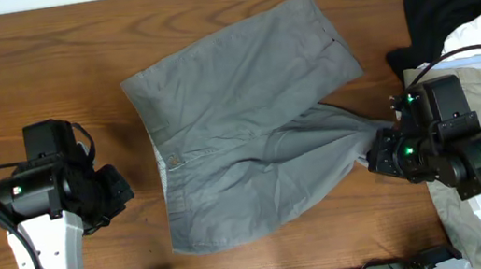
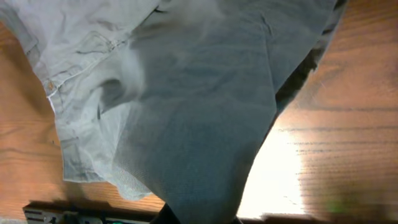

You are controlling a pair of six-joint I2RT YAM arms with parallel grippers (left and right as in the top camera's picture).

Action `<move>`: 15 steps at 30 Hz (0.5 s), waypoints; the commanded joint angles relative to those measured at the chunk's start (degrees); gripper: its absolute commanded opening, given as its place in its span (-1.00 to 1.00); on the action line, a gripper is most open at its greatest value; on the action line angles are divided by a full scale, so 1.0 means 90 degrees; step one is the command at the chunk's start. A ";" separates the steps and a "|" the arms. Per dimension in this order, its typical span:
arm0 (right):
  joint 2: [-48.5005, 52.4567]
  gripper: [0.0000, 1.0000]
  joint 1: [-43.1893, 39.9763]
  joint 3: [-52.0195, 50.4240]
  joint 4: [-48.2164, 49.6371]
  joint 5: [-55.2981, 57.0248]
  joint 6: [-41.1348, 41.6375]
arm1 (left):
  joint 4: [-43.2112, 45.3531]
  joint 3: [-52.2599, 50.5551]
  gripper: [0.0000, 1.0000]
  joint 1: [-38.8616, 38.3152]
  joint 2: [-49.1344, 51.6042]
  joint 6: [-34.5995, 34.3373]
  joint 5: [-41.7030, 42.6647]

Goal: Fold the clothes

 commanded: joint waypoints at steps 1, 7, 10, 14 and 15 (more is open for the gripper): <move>0.0155 -0.97 -0.0078 0.0102 0.0073 0.0100 -0.0109 | -0.0083 0.0134 -0.88 0.0000 -0.0056 -0.0024 -0.0100; 0.0704 -0.96 -0.0078 0.0100 -0.0267 0.0338 -0.0109 | -0.0151 -0.0262 -0.50 -0.0007 0.0034 -0.0136 0.0588; 0.0986 -0.97 -0.0078 0.0097 -0.0423 0.0483 -0.0112 | -0.0034 -0.0911 -0.42 -0.0007 0.0087 -0.0153 0.1243; 0.1226 -0.98 -0.0078 0.0097 -0.0406 0.0483 -0.0112 | 0.0527 -0.2183 -0.38 -0.0007 0.0206 -0.0151 0.1875; 0.1248 -0.97 -0.0075 0.0097 -0.0381 0.0493 -0.0114 | 0.0772 -0.2492 -0.38 -0.0007 0.0260 -0.0153 0.2050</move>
